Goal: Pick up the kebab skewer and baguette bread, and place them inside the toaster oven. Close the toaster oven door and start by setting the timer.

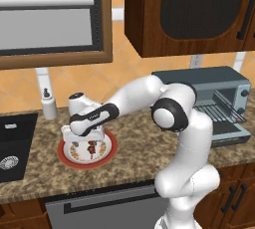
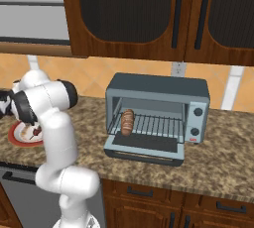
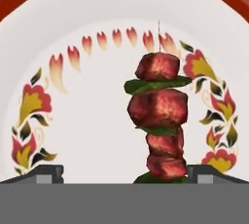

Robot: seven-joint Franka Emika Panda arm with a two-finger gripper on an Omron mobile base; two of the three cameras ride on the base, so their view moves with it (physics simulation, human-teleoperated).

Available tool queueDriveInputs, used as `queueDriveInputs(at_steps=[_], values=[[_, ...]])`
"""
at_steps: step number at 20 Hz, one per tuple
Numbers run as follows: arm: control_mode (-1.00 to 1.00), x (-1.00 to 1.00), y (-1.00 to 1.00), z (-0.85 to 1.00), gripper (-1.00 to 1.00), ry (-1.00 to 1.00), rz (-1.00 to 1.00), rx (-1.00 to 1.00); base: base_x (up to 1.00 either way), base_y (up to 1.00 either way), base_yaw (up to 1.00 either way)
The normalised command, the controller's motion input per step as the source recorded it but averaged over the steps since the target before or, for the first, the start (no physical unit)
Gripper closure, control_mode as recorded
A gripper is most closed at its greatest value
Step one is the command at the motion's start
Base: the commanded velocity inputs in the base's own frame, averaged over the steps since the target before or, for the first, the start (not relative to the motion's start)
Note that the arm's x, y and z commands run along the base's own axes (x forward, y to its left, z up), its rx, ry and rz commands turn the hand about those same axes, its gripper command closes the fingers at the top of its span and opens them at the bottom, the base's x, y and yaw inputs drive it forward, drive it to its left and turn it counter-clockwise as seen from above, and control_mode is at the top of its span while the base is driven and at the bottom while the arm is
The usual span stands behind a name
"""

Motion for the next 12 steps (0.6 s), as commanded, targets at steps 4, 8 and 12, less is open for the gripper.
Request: queueDriveInputs(at_steps=[4,8,12], values=[[-1.0,0.0,-0.32,-0.37,-1.0,0.0,-0.04,-0.03,0.0,0.0,0.0],[-1.0,0.0,-0.32,-0.25,-1.0,0.0,-0.03,0.0,0.0,0.0,0.0],[-1.0,-0.23,-0.39,-0.01,-1.0,0.0,-0.06,0.0,0.0,0.0,0.0]])
